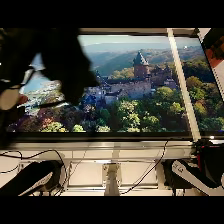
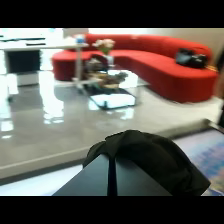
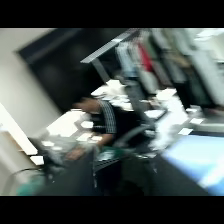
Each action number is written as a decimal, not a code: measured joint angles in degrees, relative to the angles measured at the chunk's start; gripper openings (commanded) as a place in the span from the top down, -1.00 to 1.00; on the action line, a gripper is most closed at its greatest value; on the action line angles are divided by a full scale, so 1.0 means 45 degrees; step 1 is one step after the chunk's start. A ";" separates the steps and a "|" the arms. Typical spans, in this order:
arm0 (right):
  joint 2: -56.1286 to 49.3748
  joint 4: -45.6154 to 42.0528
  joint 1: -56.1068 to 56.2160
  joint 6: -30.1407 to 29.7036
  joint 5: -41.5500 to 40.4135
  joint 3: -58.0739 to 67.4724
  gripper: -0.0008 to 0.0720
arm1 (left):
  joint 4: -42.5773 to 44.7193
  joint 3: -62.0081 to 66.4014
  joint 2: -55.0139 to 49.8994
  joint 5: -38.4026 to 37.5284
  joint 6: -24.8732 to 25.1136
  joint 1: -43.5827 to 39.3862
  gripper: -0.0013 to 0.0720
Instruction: Fold the clothes and pants, and hang the long-sleeved shirts on hangers.
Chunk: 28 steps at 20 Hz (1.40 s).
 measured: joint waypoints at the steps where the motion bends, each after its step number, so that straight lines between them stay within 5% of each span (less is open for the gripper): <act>1: 0.0000 -0.0622 0.0000 0.0000 -0.0039 0.0000 0.90 | -0.0010 0.0107 -0.0393 0.0034 0.0000 -0.0544 0.94; 9: -0.0005 -0.3575 0.0000 -0.0029 -0.0087 0.0000 0.90 | -0.0005 0.0355 -0.3055 -0.0121 -0.0005 -0.3293 0.94; 16: -0.0005 -0.3939 0.0000 -0.0029 -0.0131 0.0000 0.90 | -0.0413 0.0369 -0.4920 -0.4221 0.0160 -0.4129 0.92; 18: -0.0005 -0.3954 0.0000 -0.0029 -0.0136 0.0000 0.90 | -0.1127 0.0369 -0.5382 -0.5085 0.0894 -0.4396 0.16; 19: 0.0000 -0.3963 0.0000 -0.0029 -0.0151 0.0000 0.90 | -0.1375 0.0369 -0.5518 -0.5348 0.1355 -0.4556 0.01; 21: 0.0000 -0.3978 0.0000 -0.0029 -0.0165 0.0000 0.90 | -0.1336 0.0374 -0.5576 -0.5693 0.1982 -0.4760 0.01; 23: -0.0005 -0.3993 0.0000 -0.0024 -0.0083 0.0000 0.93 | -0.0923 0.0379 -0.5285 -0.5911 0.2103 -0.4838 0.03; 24: 0.0000 -0.4007 0.0000 -0.0044 -0.0005 0.0000 0.94 | -0.0646 0.0384 -0.5071 -0.5999 0.1977 -0.4833 0.22; 25: -0.0005 -0.4129 0.0000 -0.0131 0.0092 0.0000 0.94 | -0.0379 0.0384 -0.4818 -0.6188 0.1807 -0.4779 0.82; 28: -0.0053 -0.5047 0.0000 -0.0321 0.0568 -0.0277 0.94 | 0.0121 0.0389 -0.4284 -0.6815 0.1496 -0.4532 0.94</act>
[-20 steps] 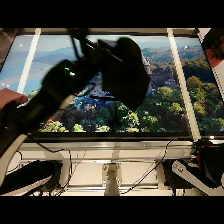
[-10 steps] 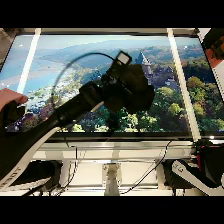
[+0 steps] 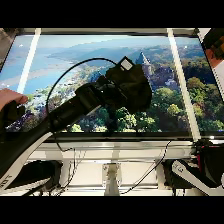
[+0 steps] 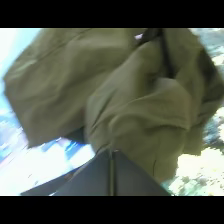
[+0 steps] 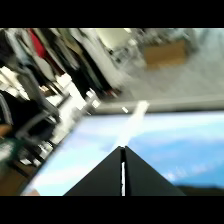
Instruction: Fold the clothes and pants, and hang the long-sleeved shirts on hangers.
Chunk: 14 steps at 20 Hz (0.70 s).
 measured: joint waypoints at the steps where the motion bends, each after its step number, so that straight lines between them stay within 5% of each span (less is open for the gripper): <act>1: -0.0053 -0.0389 0.0000 -0.0034 0.0219 -0.0223 0.95 | 0.0097 0.0000 0.0092 -0.0311 -0.0087 0.0112 0.94; 6: -0.0272 -0.2283 0.0000 -0.0627 0.1443 -0.3055 0.95 | 0.0087 -0.0019 0.0267 -0.1350 0.0039 0.0515 0.94; 11: -0.0529 -0.3215 0.0233 -0.1783 0.1282 -0.8403 0.91 | -0.2526 -0.0408 0.0296 -0.1632 0.1972 0.0831 0.94; 12: -0.0753 -0.3269 0.0452 -0.1923 0.1098 -0.9442 0.55 | -0.3211 -0.0568 0.0296 -0.1622 0.2229 0.0947 0.94; 14: -0.1409 -0.3264 0.1175 -0.2195 0.0675 -1.0977 -0.93 | -0.4546 -0.0850 0.0296 -0.1457 0.2778 0.1166 0.93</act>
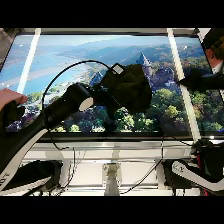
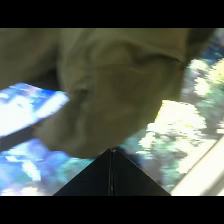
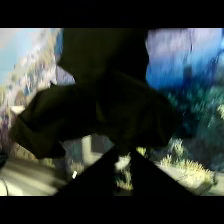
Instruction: Fold the clothes and pants, and hang the long-sleeved shirts on hangers.
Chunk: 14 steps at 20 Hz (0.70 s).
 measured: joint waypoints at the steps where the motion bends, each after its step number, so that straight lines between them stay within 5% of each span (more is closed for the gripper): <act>1: -0.0408 -0.0015 0.0481 -0.0287 -0.0296 -0.0505 -0.93 | -0.0656 -0.0112 0.0000 0.0136 0.0306 0.0063 0.80; 3: -0.1180 -0.0364 0.1525 -0.1205 -0.1001 -0.1122 -0.93 | -0.1588 -0.0228 -0.0010 0.0806 0.1137 -0.0029 -0.11; 4: -0.1472 -0.0675 0.2021 -0.1647 -0.1350 -0.1297 -0.93 | -0.1919 -0.0272 -0.0029 0.1239 0.1851 -0.0185 -0.36; 9: -0.2137 -0.3444 0.3643 -0.2817 -0.3147 -0.1409 -0.93 | -0.2395 -0.0355 -0.0661 0.2890 0.5600 -0.1336 -0.36; 14: -0.2278 -0.4328 0.3983 -0.3060 -0.4197 -0.1331 -0.93 | -0.0301 -0.0364 -0.1642 0.3891 0.6620 -0.2006 -0.28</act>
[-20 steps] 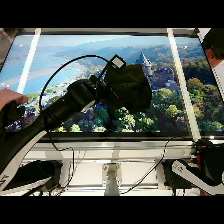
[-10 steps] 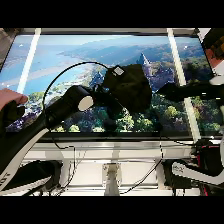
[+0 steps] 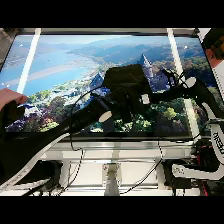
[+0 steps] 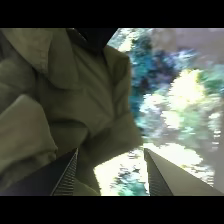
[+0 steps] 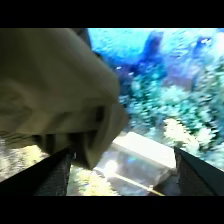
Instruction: Fold the clothes and pants, and hang the long-sleeved shirts on hangers.
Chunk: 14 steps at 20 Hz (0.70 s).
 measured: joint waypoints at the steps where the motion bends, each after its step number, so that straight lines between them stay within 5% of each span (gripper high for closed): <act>1: -0.0015 -0.0063 0.0029 -0.0029 -0.0175 0.0015 -0.92 | 0.0588 0.0005 -0.0092 0.0185 -0.0185 -0.0039 -0.28; 3: -0.0029 -0.0121 0.0053 -0.0053 -0.0403 0.0015 -0.89 | 0.1957 0.0000 -0.0219 0.0325 -0.0801 -0.0044 -0.21; 4: -0.0039 -0.0121 0.0063 -0.0063 -0.0525 0.0015 -0.89 | 0.2584 0.0000 -0.0272 0.0427 -0.1132 0.0000 0.19; 5: -0.0039 -0.0073 0.0073 -0.0078 -0.0583 0.0015 -0.89 | 0.3036 0.0000 -0.0321 0.0442 -0.1375 0.0049 0.79; 6: -0.0039 -0.0034 0.0078 -0.0087 -0.0622 0.0015 -0.89 | 0.3419 0.0000 -0.0364 0.0452 -0.1598 0.0102 0.94; 12: -0.0355 0.1049 0.0194 -0.0097 -0.0165 0.0015 -0.87 | 0.4682 0.0000 -0.0287 0.0534 -0.2035 0.0223 0.94; 13: -0.0466 0.1209 0.0316 -0.0097 -0.0068 0.0015 -0.69 | 0.4891 0.0000 -0.0223 0.0549 -0.2050 0.0233 0.94; 14: -0.0617 0.1336 0.0491 -0.0097 0.0039 0.0015 -0.30 | 0.5047 0.0000 -0.0151 0.0554 -0.2093 0.0243 0.94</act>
